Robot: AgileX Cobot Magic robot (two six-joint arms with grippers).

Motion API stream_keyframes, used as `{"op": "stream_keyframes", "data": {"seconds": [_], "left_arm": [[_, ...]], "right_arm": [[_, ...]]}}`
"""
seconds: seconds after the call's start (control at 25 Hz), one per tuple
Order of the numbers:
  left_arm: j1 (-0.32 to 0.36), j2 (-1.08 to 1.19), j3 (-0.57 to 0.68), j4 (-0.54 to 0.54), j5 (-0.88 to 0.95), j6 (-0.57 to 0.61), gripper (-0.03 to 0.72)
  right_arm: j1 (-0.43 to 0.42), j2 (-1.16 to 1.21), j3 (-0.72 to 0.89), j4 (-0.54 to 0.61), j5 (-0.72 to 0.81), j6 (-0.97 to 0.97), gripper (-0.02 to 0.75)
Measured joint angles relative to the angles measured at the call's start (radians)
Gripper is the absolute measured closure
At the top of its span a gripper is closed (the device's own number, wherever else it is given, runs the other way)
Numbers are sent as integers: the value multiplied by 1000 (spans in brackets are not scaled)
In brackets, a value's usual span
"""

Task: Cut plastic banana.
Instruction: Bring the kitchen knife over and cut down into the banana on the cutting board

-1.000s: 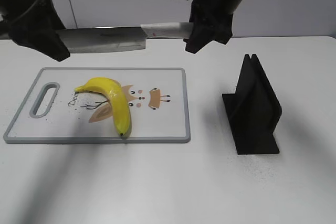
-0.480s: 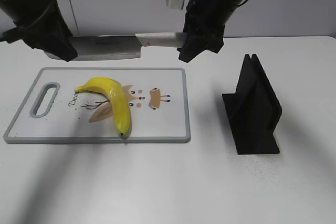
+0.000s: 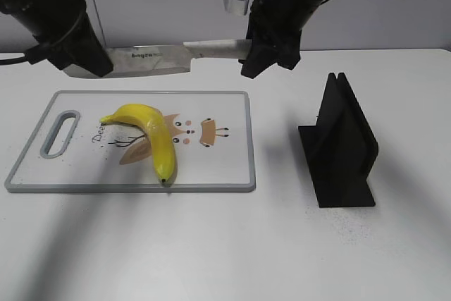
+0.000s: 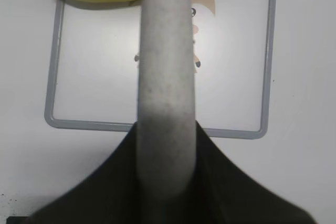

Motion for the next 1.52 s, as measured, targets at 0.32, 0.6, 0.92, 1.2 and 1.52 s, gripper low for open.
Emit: {"op": "stream_keyframes", "data": {"seconds": [0.32, 0.6, 0.92, 1.2, 1.52], "left_arm": [[0, 0, 0, -2, -2, 12, 670], [0, 81, 0, -1, -9, 14, 671], [-24, 286, -1, -18, -74, 21, 671], [-23, 322, -29, -31, -52, 22, 671], [-23, 323, -30, -34, -50, 22, 671]], "right_arm": [[0, 2, 0, -17, -29, -14, 574], [0, 67, -3, -21, -31, -3, 574], [0, 195, -3, -77, -32, 42, 573], [-8, 225, -17, -77, -21, 46, 569], [-9, 227, -17, -73, -21, 47, 568]]}}
